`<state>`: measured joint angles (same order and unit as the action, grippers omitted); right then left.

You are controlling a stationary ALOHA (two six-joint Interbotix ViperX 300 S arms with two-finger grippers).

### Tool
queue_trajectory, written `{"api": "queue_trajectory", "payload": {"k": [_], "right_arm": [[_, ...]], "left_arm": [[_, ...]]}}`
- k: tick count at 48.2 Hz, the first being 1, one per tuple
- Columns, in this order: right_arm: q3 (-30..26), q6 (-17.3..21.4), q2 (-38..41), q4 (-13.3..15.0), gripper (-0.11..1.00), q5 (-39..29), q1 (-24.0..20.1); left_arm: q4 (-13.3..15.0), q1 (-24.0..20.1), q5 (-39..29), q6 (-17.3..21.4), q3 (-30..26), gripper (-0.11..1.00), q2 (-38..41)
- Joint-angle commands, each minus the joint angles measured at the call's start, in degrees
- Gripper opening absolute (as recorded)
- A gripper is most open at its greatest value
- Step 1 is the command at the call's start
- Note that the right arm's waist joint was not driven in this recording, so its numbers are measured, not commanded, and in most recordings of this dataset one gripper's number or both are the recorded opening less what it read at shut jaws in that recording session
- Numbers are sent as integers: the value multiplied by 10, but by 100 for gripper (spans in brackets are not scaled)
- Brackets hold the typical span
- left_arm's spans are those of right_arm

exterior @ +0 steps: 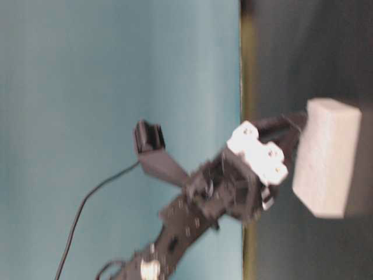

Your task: Push the sponge with the left arm to wipe the table.

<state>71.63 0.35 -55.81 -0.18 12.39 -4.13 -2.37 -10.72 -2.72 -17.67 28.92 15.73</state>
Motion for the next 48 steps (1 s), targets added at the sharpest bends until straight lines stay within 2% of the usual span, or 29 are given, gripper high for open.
{"api": "queue_trajectory", "payload": {"k": [1,14,38,48], "right_arm": [[-4,4,1,-1,0,6,0],[-4,4,-5,-5,0,4,0],[-1,4,-7,-6,0,2,0],[0,5,-7,-8,0,2,0]], "left_arm": [[-2,21,10,-1,34,52,-30],[-2,82,62,0,117,52,-73],[-2,174,87,-2,234,52,-152],[-2,242,141,-27,270,52,-165]]}}
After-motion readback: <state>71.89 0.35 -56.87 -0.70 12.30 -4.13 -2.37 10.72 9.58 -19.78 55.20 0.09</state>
